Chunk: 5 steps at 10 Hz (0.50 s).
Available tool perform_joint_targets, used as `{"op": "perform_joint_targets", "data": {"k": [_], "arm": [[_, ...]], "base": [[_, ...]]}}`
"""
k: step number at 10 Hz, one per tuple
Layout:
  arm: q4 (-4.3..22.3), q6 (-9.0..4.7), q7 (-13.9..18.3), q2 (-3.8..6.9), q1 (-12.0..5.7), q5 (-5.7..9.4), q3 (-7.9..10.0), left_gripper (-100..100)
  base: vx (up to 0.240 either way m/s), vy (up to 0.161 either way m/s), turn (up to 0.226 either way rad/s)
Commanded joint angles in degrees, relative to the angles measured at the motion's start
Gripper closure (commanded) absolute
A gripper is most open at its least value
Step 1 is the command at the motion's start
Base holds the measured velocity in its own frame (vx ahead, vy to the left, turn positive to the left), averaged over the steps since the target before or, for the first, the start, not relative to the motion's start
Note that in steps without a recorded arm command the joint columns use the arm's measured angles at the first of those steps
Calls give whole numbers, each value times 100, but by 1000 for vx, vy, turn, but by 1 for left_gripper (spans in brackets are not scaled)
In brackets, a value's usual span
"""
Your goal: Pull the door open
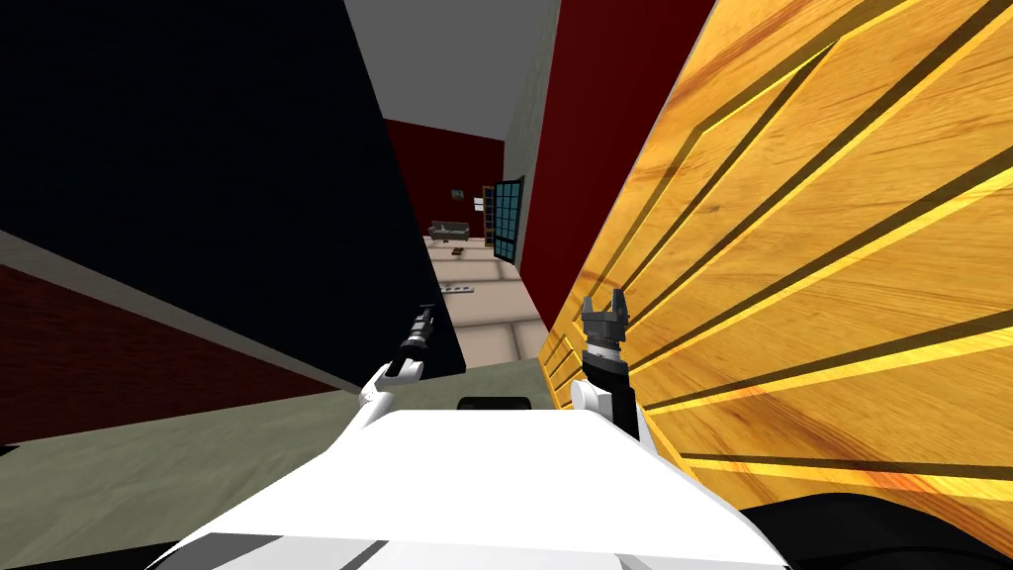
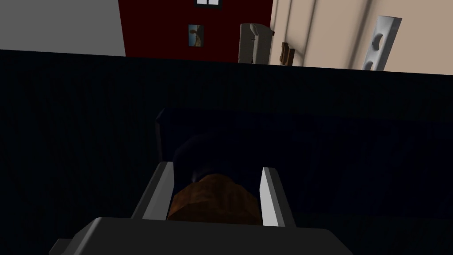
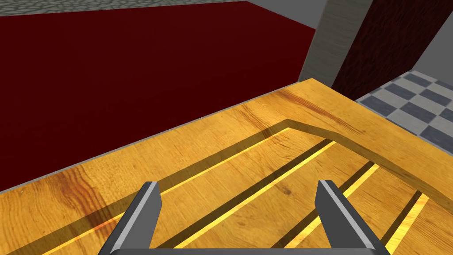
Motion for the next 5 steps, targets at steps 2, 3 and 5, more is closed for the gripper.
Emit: {"op": "perform_joint_targets", "data": {"k": [2, 3, 5], "arm": [[9, 9, -1, -7, 16, -1, -6, 100], [9, 9, -1, -7, 16, -1, -6, 100], [-8, -4, 70, 71, 65, 6, -86, 100]], "base": [[-26, 1, -6], [-11, -2, 4], [-60, 18, -61]]}}
